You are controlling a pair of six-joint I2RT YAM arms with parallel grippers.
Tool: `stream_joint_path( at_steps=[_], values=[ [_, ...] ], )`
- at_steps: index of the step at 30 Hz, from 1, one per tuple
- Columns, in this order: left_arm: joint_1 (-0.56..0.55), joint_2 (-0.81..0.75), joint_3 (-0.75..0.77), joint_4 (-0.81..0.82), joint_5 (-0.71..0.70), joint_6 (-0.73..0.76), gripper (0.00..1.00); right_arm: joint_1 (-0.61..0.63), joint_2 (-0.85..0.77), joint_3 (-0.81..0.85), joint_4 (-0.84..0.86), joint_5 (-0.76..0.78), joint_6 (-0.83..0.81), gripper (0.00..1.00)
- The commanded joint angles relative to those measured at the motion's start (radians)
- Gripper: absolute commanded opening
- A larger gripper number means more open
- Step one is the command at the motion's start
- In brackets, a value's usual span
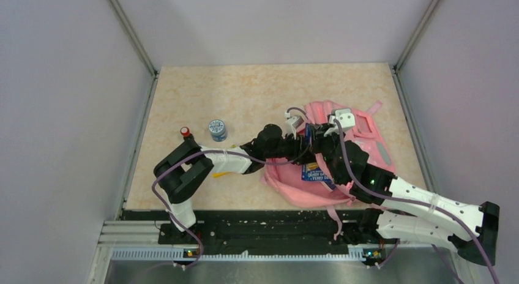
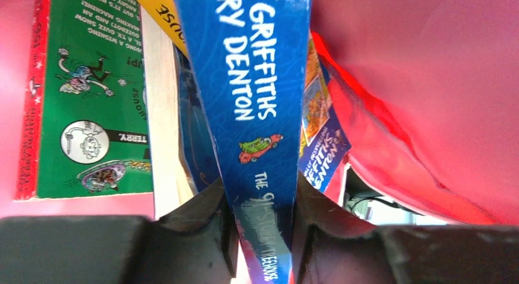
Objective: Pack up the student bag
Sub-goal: Place the book in the student bag.
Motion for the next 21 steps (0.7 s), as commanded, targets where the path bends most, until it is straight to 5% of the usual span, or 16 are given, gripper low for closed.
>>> stream_joint_path(
  at_steps=[1, 6, 9, 17, 21],
  values=[
    [-0.006, -0.04, 0.03, -0.024, -0.048, 0.121, 0.41, -0.014, 0.0, 0.044, 0.084, 0.002, 0.015, 0.0],
    [-0.005, -0.152, -0.017, -0.17, -0.162, 0.232, 0.71, -0.02, -0.004, 0.028, 0.081, 0.002, 0.024, 0.0],
    [-0.005, -0.235, -0.058, -0.269, -0.255, 0.294, 0.81, -0.022, -0.007, 0.022, 0.074, 0.005, 0.028, 0.0],
    [0.016, -0.46, -0.156, -0.521, -0.647, 0.302, 0.89, -0.025, -0.022, -0.004, 0.07, -0.017, 0.026, 0.0],
    [0.075, -0.48, -0.189, -0.532, -0.652, 0.272, 0.91, -0.025, -0.023, -0.011, 0.058, -0.03, 0.026, 0.0]
  ],
)
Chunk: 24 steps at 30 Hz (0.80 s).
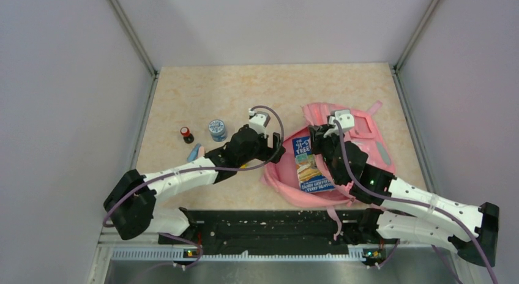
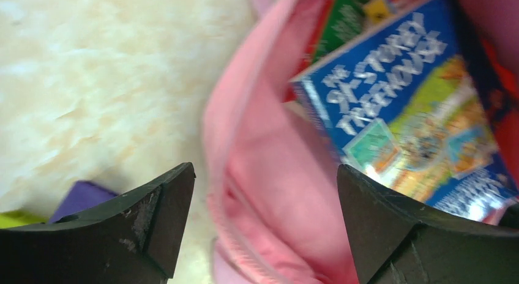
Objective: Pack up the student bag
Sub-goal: Place the book in the student bag, then adjust the student bag at the center of the board.
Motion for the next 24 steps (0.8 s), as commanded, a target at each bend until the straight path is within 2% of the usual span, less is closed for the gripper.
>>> stream_joint_path(
  at_steps=[1, 6, 13, 15, 19, 20, 24],
  values=[
    [0.068, -0.009, -0.034, -0.07, -0.097, -0.016, 0.91, -0.014, -0.019, 0.006, 0.054, -0.012, 0.004, 0.0],
    [0.133, 0.071, -0.027, -0.069, -0.014, -0.073, 0.87, -0.014, -0.015, 0.011, 0.021, -0.031, 0.014, 0.0],
    [0.138, 0.172, -0.02, 0.026, 0.128, -0.07, 0.67, -0.016, 0.041, 0.029, 0.049, -0.084, -0.019, 0.0],
    [0.14, 0.208, 0.003, 0.012, 0.153, -0.063, 0.54, -0.032, 0.071, 0.037, 0.07, -0.124, -0.023, 0.0],
    [0.14, 0.214, -0.007, 0.033, 0.179, -0.08, 0.04, -0.127, 0.148, 0.053, 0.105, -0.246, -0.015, 0.0],
    [0.14, 0.2, -0.023, 0.045, 0.169, -0.09, 0.0, -0.154, 0.17, 0.057, 0.117, -0.277, -0.018, 0.0],
    [0.135, 0.113, -0.115, 0.126, 0.126, -0.146, 0.0, -0.263, 0.283, 0.084, 0.177, -0.403, -0.031, 0.0]
  ],
)
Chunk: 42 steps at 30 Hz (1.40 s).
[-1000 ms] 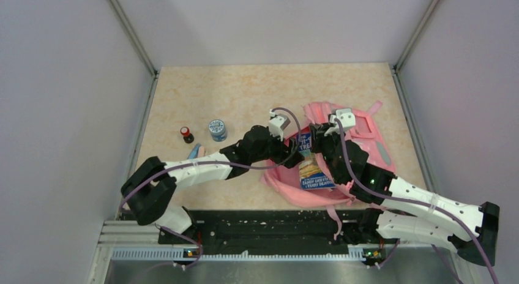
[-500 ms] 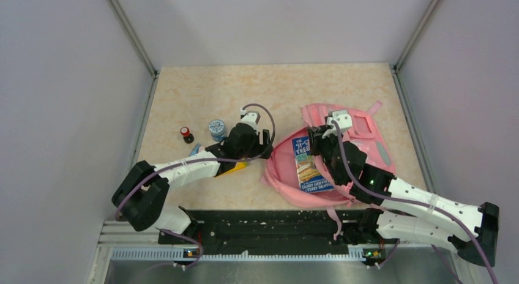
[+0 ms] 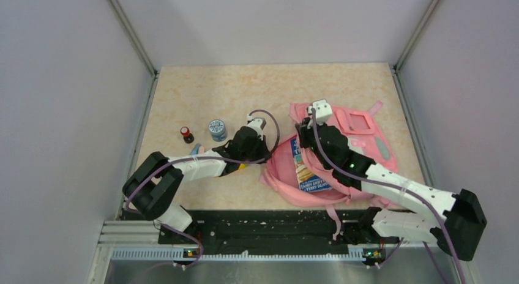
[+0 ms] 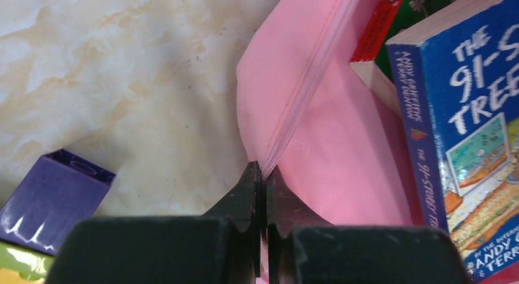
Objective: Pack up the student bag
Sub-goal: Adjust the student bag at the center of the board.
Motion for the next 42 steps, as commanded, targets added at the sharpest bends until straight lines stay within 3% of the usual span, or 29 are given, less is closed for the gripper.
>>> stream_joint_path(
  at_steps=[1, 9, 17, 23, 28, 30, 33, 35, 39, 42],
  values=[
    [-0.013, -0.118, -0.101, 0.116, -0.034, -0.068, 0.0, -0.12, 0.114, 0.086, 0.145, -0.148, -0.035, 0.0],
    [-0.163, -0.303, -0.265, 0.172, -0.245, -0.221, 0.0, -0.142, 0.398, 0.275, 0.219, -0.275, -0.165, 0.0],
    [-0.349, -0.411, -0.299, 0.182, -0.454, -0.331, 0.0, -0.143, 0.591, 0.436, 0.245, -0.374, -0.197, 0.0],
    [-0.479, -0.443, -0.28, 0.183, -0.592, -0.347, 0.0, -0.143, 0.626, 0.51, 0.212, -0.414, -0.219, 0.0],
    [-0.483, -0.423, -0.281, 0.188, -0.657, -0.377, 0.0, -0.142, 0.493, 0.44, 0.155, -0.465, -0.133, 0.0],
    [-0.482, -0.412, -0.277, 0.186, -0.695, -0.369, 0.0, -0.141, 0.408, 0.381, 0.132, -0.48, -0.092, 0.14],
    [-0.471, -0.415, -0.274, 0.175, -0.718, -0.352, 0.0, -0.141, 0.27, 0.285, 0.057, -0.474, -0.024, 0.55],
    [-0.455, -0.423, -0.274, 0.16, -0.718, -0.347, 0.0, -0.141, 0.183, 0.235, -0.024, -0.458, 0.023, 0.71],
    [-0.416, -0.445, -0.281, 0.142, -0.71, -0.339, 0.0, -0.141, -0.019, 0.128, -0.235, -0.356, 0.114, 0.84],
    [-0.392, -0.459, -0.289, 0.146, -0.699, -0.329, 0.0, -0.141, -0.161, 0.055, -0.39, -0.152, 0.23, 0.92]
  ],
)
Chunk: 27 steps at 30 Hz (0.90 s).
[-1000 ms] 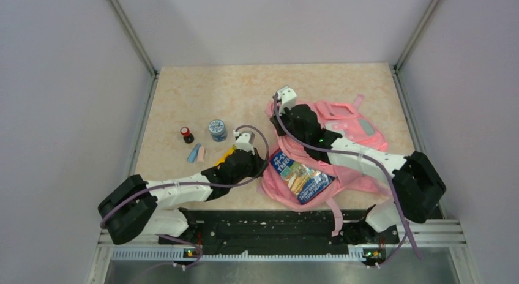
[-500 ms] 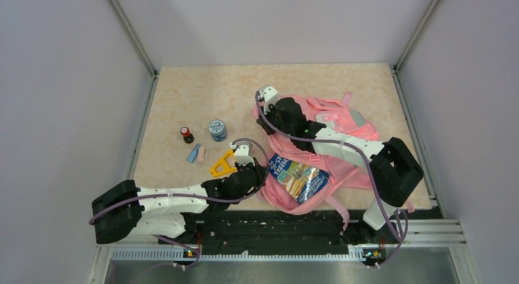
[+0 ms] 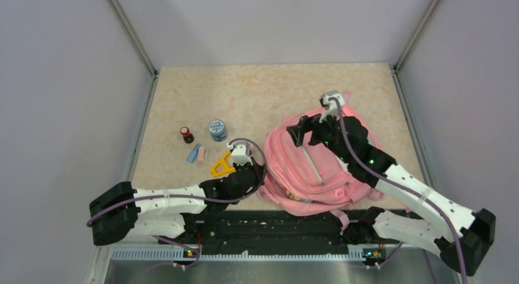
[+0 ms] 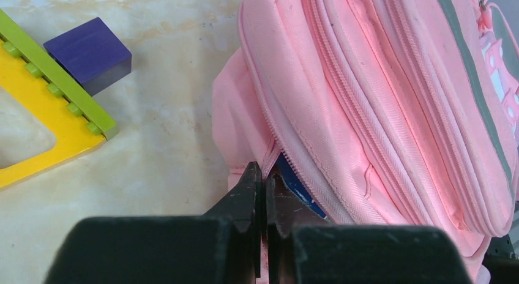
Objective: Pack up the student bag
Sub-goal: Adjust the student bag at the center of the board.
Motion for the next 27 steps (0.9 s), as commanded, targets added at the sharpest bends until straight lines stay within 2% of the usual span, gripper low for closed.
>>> stream_joint_path(
  at_steps=[1, 3, 5, 10, 14, 20, 23, 27],
  values=[
    [0.041, -0.059, 0.01, 0.081, -0.022, 0.011, 0.0, -0.005, -0.165, -0.099, -0.29, 0.314, 0.194, 0.97],
    [0.058, -0.072, 0.004, 0.074, -0.024, 0.013, 0.0, -0.031, -0.224, -0.138, -0.366, 0.434, 0.233, 0.99],
    [0.077, -0.088, -0.008, 0.075, -0.018, 0.013, 0.0, -0.101, -0.254, -0.162, -0.436, 0.469, 0.28, 0.99],
    [0.114, -0.137, -0.032, 0.065, 0.002, 0.016, 0.0, -0.343, -0.302, -0.27, -0.427, 0.343, 0.358, 0.99],
    [0.132, -0.18, -0.055, 0.055, 0.02, 0.012, 0.0, -0.537, -0.268, -0.331, -0.401, 0.267, 0.403, 0.99],
    [0.148, -0.193, -0.068, 0.046, 0.044, 0.012, 0.0, -0.572, -0.238, -0.412, -0.323, 0.258, 0.467, 0.97],
    [0.153, -0.184, -0.068, 0.053, 0.057, 0.015, 0.0, -0.572, -0.219, -0.46, -0.234, 0.201, 0.485, 0.87],
    [0.156, -0.175, -0.068, 0.061, 0.072, 0.027, 0.0, -0.572, -0.19, -0.504, -0.113, 0.135, 0.486, 0.58]
  ],
)
